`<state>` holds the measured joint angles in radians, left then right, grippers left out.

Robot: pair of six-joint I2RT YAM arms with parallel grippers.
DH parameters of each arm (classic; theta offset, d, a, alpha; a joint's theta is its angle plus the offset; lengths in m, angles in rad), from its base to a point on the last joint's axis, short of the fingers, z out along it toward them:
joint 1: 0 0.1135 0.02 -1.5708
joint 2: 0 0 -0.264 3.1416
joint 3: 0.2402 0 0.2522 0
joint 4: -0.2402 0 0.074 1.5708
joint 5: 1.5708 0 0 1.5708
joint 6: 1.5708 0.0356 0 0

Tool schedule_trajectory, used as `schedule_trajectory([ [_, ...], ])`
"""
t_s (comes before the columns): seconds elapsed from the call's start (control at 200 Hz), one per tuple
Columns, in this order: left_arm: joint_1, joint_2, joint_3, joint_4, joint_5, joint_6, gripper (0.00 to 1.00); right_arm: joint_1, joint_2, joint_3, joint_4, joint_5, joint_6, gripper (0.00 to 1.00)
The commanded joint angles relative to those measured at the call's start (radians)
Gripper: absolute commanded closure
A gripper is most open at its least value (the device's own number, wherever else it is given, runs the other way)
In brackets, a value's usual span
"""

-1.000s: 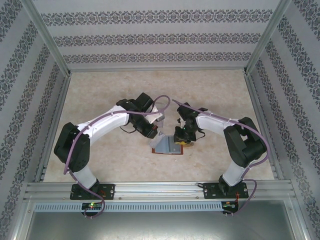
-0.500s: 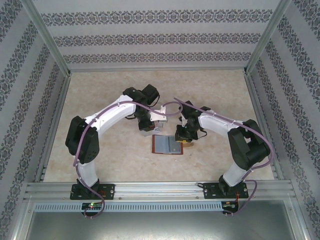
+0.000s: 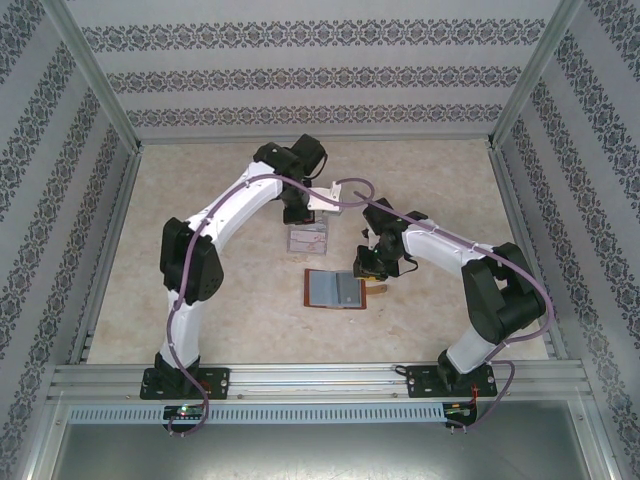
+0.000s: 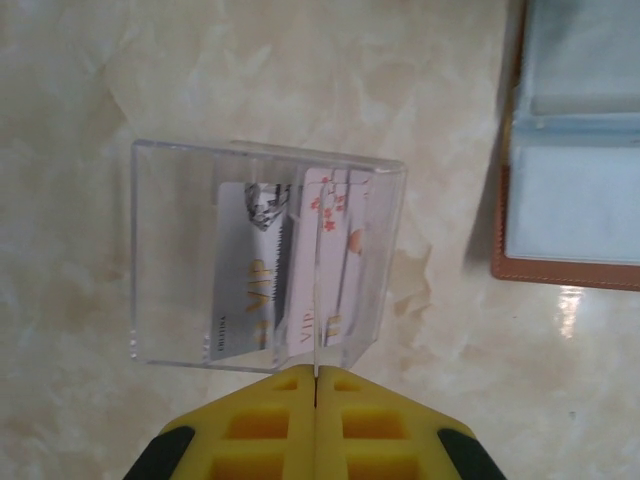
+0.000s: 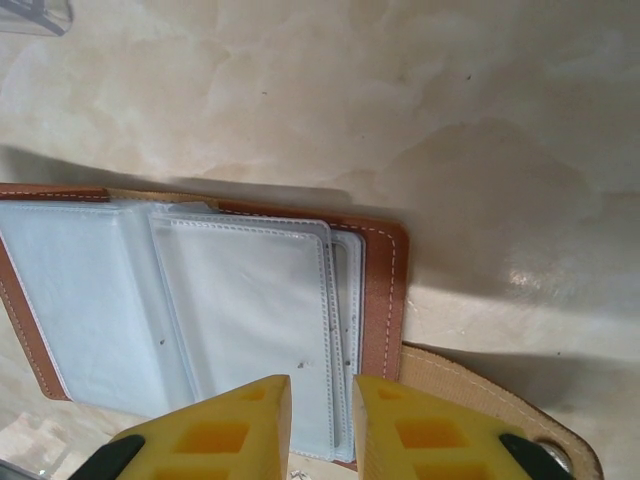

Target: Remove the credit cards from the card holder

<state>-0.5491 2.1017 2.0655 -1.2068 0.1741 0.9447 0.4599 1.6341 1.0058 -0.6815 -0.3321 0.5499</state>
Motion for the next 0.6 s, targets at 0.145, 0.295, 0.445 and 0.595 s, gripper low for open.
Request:
schedule_trajectory([
  [0.145,0.024,0.093,0.143,-0.138,-0.034,0.074,1.0,-0.018,-0.016,0.001,-0.023,0.016,-0.004,0.76],
  [0.295,0.023,0.14,0.197,-0.146,-0.045,0.08,1.0,-0.028,-0.017,0.001,-0.02,0.015,-0.006,0.76],
  [0.445,0.025,0.171,0.223,-0.143,-0.065,0.099,1.0,-0.037,-0.014,0.005,-0.021,0.013,-0.01,0.76],
  [0.595,0.024,0.197,0.237,-0.144,-0.069,0.108,1.0,-0.047,-0.01,0.006,-0.021,0.01,-0.014,0.76],
])
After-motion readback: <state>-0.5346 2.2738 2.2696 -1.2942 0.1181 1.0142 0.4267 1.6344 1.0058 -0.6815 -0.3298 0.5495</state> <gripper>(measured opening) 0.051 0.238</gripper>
